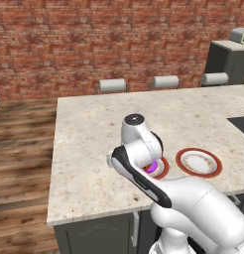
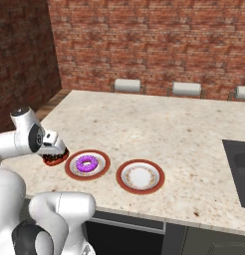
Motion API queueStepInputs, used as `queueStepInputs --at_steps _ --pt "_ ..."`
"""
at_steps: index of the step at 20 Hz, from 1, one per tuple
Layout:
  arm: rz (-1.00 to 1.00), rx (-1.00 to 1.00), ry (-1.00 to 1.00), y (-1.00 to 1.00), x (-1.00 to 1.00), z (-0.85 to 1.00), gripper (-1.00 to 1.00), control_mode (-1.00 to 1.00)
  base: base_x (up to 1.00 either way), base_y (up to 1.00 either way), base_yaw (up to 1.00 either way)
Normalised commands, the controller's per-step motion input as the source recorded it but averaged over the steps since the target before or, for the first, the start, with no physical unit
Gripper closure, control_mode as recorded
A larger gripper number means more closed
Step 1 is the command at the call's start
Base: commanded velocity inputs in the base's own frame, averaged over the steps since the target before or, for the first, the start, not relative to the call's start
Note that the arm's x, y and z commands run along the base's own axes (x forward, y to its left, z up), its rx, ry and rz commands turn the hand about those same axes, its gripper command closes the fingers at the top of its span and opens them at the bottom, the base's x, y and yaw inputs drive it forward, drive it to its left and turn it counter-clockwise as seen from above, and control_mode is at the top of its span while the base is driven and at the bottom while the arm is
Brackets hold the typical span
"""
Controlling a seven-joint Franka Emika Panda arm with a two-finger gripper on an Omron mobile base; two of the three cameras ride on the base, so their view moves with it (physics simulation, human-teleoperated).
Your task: Place the pastries on the plates.
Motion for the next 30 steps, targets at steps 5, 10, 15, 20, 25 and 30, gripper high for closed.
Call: queueStepInputs --at_steps 5,10,15,20,25,30 --pt "-0.11 0.02 0.0 -0.88 0.0 0.06 1.0 -1.0 0.0 0.0 0.0" --pt "-0.09 0.05 0.0 -0.94 0.0 0.0 1.0 -1.0 0.0 0.0 0.0" --pt "-0.02 0.1 0.0 -0.94 0.06 0.0 1.0 -1.0 0.0 0.0 0.0" --pt "0.0 0.12 0.0 -0.8 0.1 0.0 1.0 -1.0 0.0 0.0 0.0" --pt "0.0 0.1 0.0 -0.66 0.19 0.0 1.0 -1.0 0.0 0.0 0.0" --pt "0.0 0.02 0.0 -0.51 0.29 0.0 1.0 -1.0 0.0 0.0 0.0"
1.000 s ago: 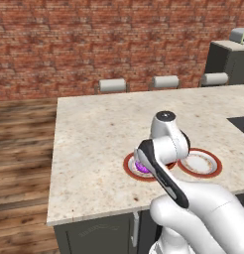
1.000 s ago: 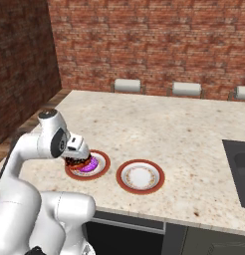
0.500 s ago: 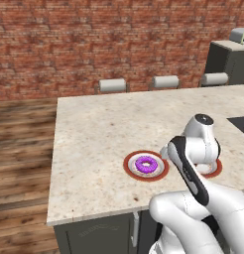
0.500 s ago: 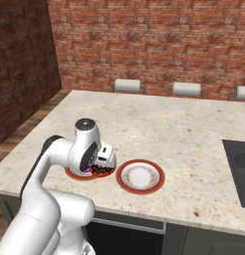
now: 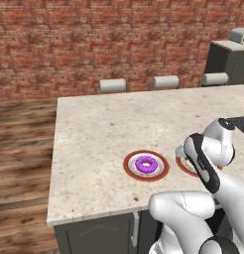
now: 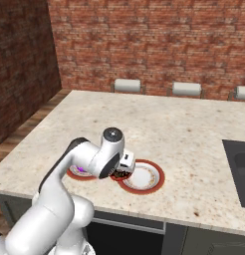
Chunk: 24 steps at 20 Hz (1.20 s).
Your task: Place the pastries on the plates.
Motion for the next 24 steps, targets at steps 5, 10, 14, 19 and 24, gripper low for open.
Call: queueStepInputs --at_steps 5,10,14,19,24 --pt "0.0 0.01 0.01 -0.53 0.35 0.0 1.0 -1.0 0.0 0.0 0.0" --pt "0.0 0.02 0.0 -0.44 0.35 -0.04 1.0 -1.0 0.0 0.0 0.0" --pt "0.01 0.0 0.01 -0.26 0.42 -0.2 1.0 -1.0 0.0 0.0 0.0" --pt "0.01 0.0 0.0 -0.02 0.23 -0.36 1.0 -1.0 0.0 0.0 0.0" --pt "0.0 0.0 0.0 0.0 0.12 -0.36 1.0 -1.0 0.0 0.0 0.0"
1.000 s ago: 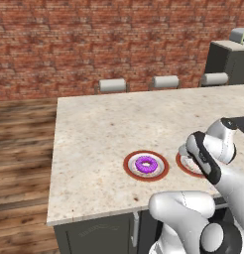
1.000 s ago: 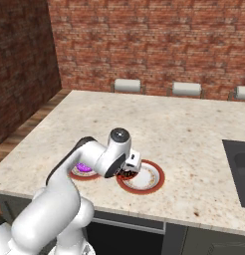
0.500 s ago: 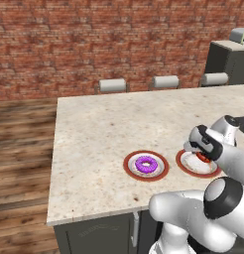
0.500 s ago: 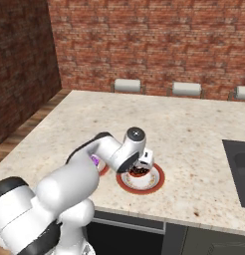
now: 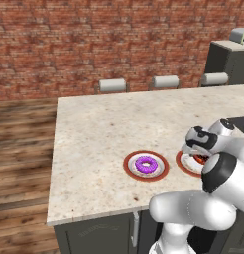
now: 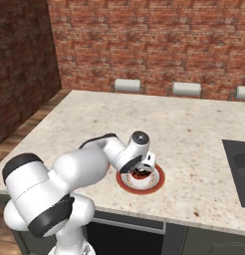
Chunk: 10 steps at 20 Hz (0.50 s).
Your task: Place the pastries on the plates.
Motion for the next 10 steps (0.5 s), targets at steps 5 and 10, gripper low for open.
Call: queueStepInputs --at_steps 5,10 --pt "0.0 0.0 0.0 0.0 0.1 -0.38 1.0 -1.0 0.0 0.0 0.0" --pt "0.0 0.0 0.0 0.0 0.08 -0.36 1.0 -1.0 0.0 0.0 0.0"
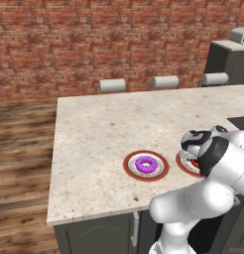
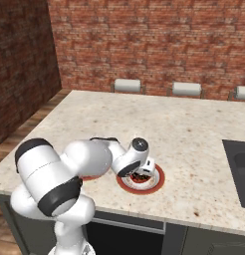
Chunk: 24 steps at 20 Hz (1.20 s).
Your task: Place the pastries on the plates.
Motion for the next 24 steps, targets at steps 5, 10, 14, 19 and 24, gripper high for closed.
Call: queueStepInputs --at_steps 5,10,14,19,24 --pt "0.0 0.0 0.0 0.0 0.25 -0.31 1.0 -1.0 0.0 0.0 0.0" --pt "0.0 0.0 0.0 0.0 0.08 -0.34 -1.0 -1.0 0.0 0.0 0.0" --pt "0.0 0.0 0.01 -0.02 -0.02 -0.12 -1.0 -1.0 0.0 0.0 0.0" --pt "0.0 0.0 0.01 0.0 -0.26 0.15 -1.0 -1.0 0.0 0.0 0.0" --pt "0.0 0.0 0.0 0.0 -0.34 0.29 -1.0 -1.0 0.0 0.0 0.0"
